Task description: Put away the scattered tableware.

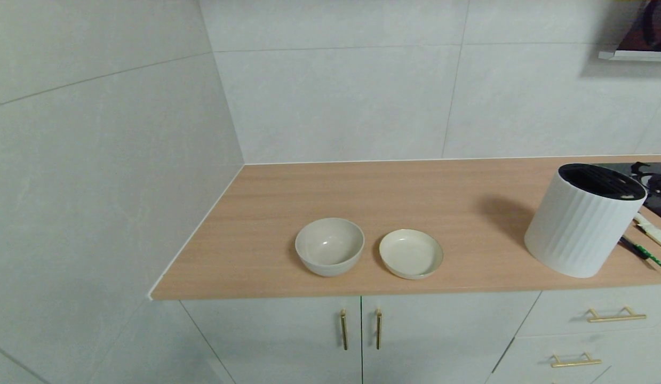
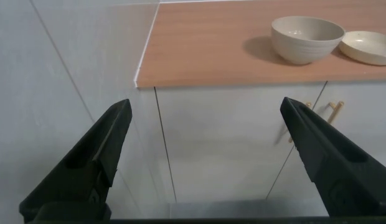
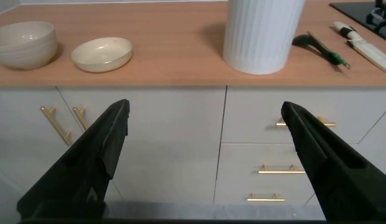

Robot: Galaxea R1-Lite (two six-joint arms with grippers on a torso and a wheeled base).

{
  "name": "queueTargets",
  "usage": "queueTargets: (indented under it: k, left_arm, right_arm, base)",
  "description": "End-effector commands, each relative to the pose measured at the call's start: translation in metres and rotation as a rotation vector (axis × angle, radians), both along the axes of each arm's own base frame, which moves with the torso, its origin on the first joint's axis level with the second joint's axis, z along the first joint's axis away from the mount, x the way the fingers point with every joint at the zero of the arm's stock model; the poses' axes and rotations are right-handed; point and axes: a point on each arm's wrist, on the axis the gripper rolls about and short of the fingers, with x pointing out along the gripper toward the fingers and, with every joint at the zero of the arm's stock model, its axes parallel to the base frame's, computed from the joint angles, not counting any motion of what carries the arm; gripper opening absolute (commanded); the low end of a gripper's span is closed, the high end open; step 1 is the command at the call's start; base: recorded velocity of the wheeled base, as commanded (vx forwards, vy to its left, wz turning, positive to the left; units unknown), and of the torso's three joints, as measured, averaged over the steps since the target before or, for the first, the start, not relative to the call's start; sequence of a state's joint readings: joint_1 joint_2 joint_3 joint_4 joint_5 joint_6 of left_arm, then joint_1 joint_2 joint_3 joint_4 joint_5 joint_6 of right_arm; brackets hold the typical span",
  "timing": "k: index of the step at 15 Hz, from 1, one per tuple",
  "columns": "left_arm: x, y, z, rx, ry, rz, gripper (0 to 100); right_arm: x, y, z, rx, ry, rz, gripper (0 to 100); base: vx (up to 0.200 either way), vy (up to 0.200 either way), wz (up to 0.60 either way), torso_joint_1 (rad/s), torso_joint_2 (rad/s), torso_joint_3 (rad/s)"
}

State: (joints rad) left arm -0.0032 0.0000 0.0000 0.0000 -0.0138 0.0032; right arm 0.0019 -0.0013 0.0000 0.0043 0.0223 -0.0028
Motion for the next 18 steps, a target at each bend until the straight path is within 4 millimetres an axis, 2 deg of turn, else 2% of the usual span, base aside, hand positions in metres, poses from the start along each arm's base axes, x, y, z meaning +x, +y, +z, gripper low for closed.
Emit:
queueTargets:
  k: [1, 18]
  left_arm:
    - [0.0001, 0.0, 0.0002, 0.0, 0.0, -0.001, 100]
    - [0.0001, 0.0, 0.0, 0.0, 0.002, 0.0, 100]
  right_arm:
    - [0.0001, 0.0, 0.0, 0.0, 0.002, 0.0, 100]
    - [0.0001, 0.0, 0.0, 0.001, 0.002, 0.0, 100]
  base:
    - [0.0, 0.0, 0.0, 0.0, 0.0, 0.0]
    - [0.0, 0.0, 0.0, -0.216, 0.49, 0.275]
